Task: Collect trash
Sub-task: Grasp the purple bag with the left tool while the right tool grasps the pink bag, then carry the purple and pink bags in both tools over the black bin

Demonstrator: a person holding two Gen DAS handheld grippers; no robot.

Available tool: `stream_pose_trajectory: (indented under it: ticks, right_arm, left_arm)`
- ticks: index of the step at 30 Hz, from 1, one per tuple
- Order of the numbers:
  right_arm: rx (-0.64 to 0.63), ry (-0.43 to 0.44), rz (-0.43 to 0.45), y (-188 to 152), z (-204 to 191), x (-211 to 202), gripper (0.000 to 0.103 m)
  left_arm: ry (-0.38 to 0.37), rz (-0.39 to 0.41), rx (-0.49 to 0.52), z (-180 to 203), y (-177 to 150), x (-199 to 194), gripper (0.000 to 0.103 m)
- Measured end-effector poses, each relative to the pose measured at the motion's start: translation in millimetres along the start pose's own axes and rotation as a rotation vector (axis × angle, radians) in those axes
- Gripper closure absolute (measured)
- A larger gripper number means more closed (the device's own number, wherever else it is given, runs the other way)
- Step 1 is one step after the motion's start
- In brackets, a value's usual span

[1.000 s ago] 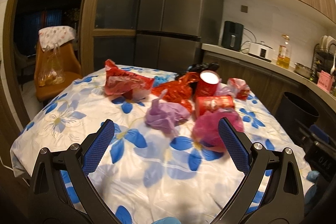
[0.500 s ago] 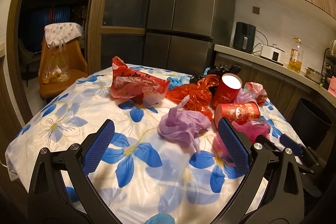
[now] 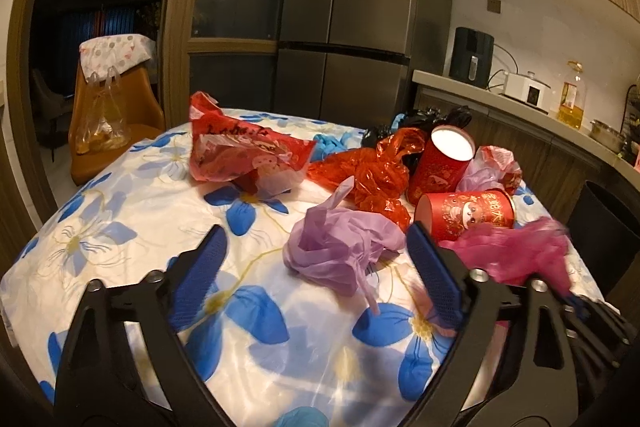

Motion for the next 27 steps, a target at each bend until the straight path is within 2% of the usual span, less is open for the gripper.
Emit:
stream_pose_trajectory:
  ticks: [9,13,15,17,20,27]
  right_arm:
    - [0.030,-0.014,0.040,14.5,12.6,-23.2,0.093]
    - [0.030,-0.015,0.041,14.8,13.7,-28.8,0.093]
    - [0.030,-0.016,0.041,15.3,14.5,-31.7,0.093]
    - [0.030,-0.021,0.045,15.6,15.6,-33.5,0.093]
    - [0.032,-0.025,0.051,17.0,19.2,-37.8,0.093]
    - [0.038,-0.041,0.064,20.2,24.0,-48.0,0.093]
  left_arm:
    - [0.014,-0.155,0.039,9.5,-22.2,41.4,0.042]
    - [0.008,-0.207,0.044,9.4,-31.7,51.2,0.067]
    - [0.008,-0.217,0.046,10.8,-34.4,52.4,0.074]
    - [-0.003,-0.219,0.044,12.2,-35.4,51.7,0.085]
    - [-0.010,-0.224,0.050,13.7,-36.8,49.7,0.092]
    - [-0.019,-0.217,0.050,16.4,-36.0,40.2,0.097]
Point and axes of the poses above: each gripper's, at about its wrist camera, not at the fingertips, and x roughly the way its jaws point, z to its right, y to its top, the point moved 5 cm from there along x, roughly the way its jaws point, and after that the axes turned 9 degrees about z, right-handed, at the moved point
